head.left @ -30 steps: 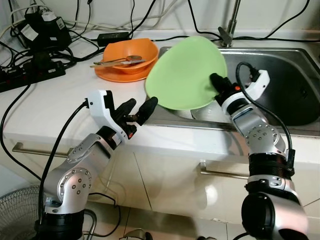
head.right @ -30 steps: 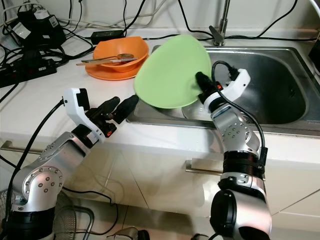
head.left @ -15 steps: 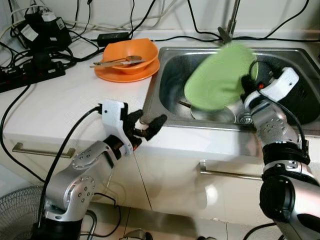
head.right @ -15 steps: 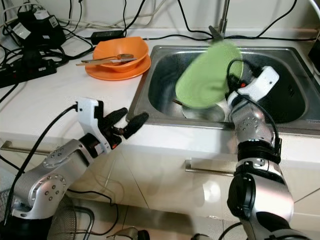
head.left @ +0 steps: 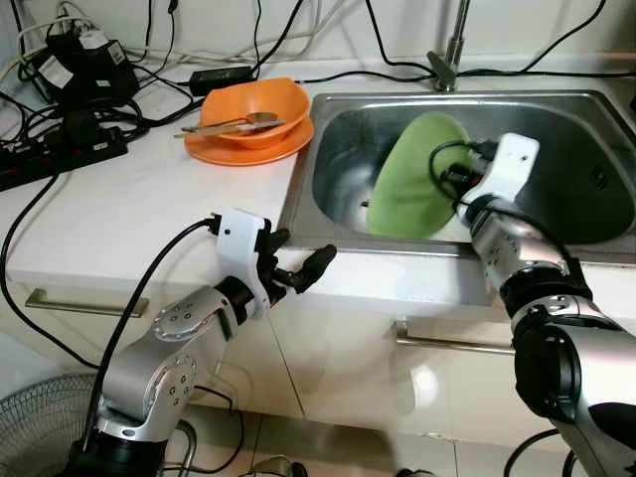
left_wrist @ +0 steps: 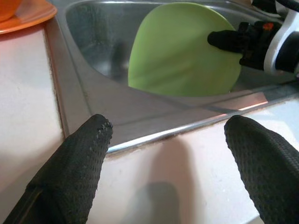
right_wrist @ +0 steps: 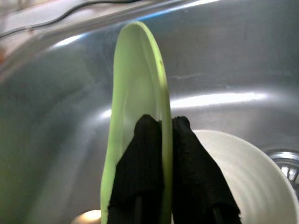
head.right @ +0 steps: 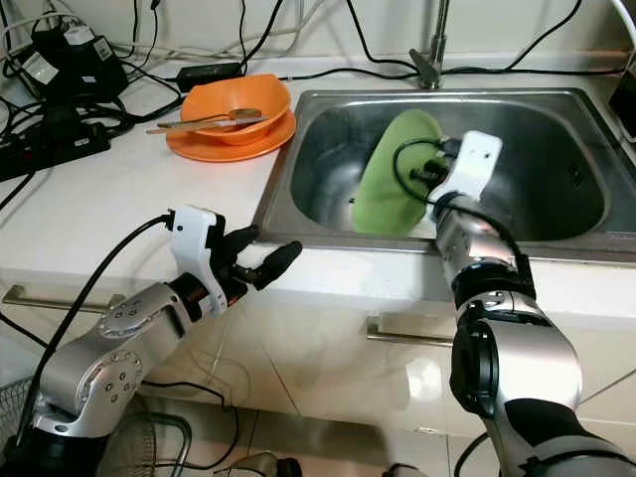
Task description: Kitchen organization
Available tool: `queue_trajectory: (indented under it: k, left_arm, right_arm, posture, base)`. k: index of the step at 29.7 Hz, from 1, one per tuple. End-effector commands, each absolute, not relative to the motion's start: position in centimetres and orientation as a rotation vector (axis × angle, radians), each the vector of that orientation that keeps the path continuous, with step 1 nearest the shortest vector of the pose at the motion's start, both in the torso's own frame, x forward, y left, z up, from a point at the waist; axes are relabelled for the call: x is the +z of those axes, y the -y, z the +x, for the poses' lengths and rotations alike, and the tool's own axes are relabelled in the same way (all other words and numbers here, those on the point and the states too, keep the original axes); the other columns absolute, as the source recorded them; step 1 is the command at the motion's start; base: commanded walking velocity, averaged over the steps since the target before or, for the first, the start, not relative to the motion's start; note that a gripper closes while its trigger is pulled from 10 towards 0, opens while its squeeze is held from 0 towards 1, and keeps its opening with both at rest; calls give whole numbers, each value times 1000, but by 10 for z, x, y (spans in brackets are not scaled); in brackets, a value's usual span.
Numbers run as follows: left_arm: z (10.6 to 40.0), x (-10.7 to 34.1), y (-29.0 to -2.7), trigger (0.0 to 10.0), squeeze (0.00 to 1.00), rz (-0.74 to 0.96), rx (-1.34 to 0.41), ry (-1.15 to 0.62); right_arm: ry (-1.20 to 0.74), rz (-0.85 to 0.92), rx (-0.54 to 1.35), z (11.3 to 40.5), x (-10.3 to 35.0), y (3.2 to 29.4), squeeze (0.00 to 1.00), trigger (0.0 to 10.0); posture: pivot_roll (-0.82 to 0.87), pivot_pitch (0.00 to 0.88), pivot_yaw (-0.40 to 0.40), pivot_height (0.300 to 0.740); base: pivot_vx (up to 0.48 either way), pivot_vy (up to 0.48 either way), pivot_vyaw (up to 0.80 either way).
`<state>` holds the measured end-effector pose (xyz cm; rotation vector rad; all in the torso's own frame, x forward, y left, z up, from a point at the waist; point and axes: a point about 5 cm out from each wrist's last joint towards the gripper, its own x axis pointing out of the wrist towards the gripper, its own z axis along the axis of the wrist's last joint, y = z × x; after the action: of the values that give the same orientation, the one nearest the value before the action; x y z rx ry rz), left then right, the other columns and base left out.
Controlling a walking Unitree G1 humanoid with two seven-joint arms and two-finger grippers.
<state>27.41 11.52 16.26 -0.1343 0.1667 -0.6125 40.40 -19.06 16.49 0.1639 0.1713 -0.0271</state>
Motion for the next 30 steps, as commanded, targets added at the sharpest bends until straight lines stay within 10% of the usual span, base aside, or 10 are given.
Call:
queue_trajectory:
  k: [1,2,4,5,6,7,8,30]
  left_arm:
    - [272,163,-117,10000,0,-110,-620,-168]
    - [272,162,-119,10000,0,-101,-619,-171]
    - [272,162,-120,10000,0,-97,-620,-173]
    - [272,162,-121,10000,0,-91,-618,-175]
    - [273,162,-121,10000,0,-84,-620,-176]
    - [273,162,-121,10000,0,-84,-620,-176]
    - [273,163,-122,10000,0,-77,-622,-175]
    - [271,165,-111,10000,0,-89,-696,-174]
  right_arm:
    - [-141,135,-8,408,174,185,0,3373]
    - [-156,97,-1,407,171,182,0,6275]
    - [-159,85,1,407,171,182,0,6275]
    - [-179,62,9,407,167,180,0,10000]
    - [-187,61,14,406,165,179,420,10000]
    - [-187,61,14,406,165,179,420,10000]
    - [-202,45,24,405,161,177,1000,10000]
    - [-231,-118,-60,399,149,191,1000,10000]
  posture:
    - [102,87,136,740]
    - [105,86,139,740]
    - [105,86,140,740]
    - [106,86,143,740]
    - [107,85,146,740]
    - [107,85,146,740]
    - [107,84,148,740]
    - [88,77,144,740]
  base:
    - [0,0,0]
    - [0,0,0]
    - [0,0,0]
    - [0,0,0]
    - [0,0,0]
    - [0,0,0]
    - [0,0,0]
    - [0,0,0]
